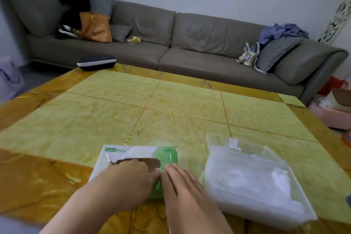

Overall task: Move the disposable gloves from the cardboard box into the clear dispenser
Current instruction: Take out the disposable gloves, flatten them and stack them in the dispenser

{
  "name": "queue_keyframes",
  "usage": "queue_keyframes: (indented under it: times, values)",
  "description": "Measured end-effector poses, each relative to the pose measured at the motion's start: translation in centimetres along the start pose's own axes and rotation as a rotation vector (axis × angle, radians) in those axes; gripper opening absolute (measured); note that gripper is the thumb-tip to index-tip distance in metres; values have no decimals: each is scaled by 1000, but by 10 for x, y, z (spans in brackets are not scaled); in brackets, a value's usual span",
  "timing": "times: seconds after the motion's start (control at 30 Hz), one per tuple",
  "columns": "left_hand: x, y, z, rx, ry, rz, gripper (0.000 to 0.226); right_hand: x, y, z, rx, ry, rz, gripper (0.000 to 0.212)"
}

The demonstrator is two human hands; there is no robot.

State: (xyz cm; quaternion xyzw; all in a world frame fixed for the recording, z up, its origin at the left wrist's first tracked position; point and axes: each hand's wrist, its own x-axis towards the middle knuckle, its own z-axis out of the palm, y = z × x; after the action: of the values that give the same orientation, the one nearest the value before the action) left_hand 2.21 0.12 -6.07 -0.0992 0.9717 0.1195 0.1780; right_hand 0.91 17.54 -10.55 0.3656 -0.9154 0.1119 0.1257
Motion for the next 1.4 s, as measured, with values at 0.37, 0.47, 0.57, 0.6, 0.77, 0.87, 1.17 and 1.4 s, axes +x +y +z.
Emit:
queue_keyframes:
  times: [0.37, 0.47, 0.57, 0.6, 0.77, 0.87, 1.17, 1.4]
  values:
    - [-12, 18, -7, -22, 97, -47, 40, 0, 11, 15, -37, -53, -89, 55]
    - [-13, 21, -6, 23, 111, -58, 41, -2, 12, 21, -2, -13, -93, 52]
    - [-7, 21, -1, 113, 107, -32, 36, -2, 9, 23, 38, 10, -65, 50]
    - [-6, 20, 0, 143, 103, -21, 32, -2, 9, 24, 34, 19, -72, 50]
    - [-1, 8, 0, 76, 214, 10, 25, 3, 8, 26, 19, 49, -83, 49]
    - [-2, -2, -14, -224, 371, -53, 34, 2, 6, 27, 63, 66, -79, 48]
    - [-28, 0, -53, -1017, 671, 58, 10, 7, 2, 44, 100, 65, -27, 39]
    - [-30, -8, -61, -1649, 791, 184, 20, 15, -4, 36, 203, 91, 25, 30]
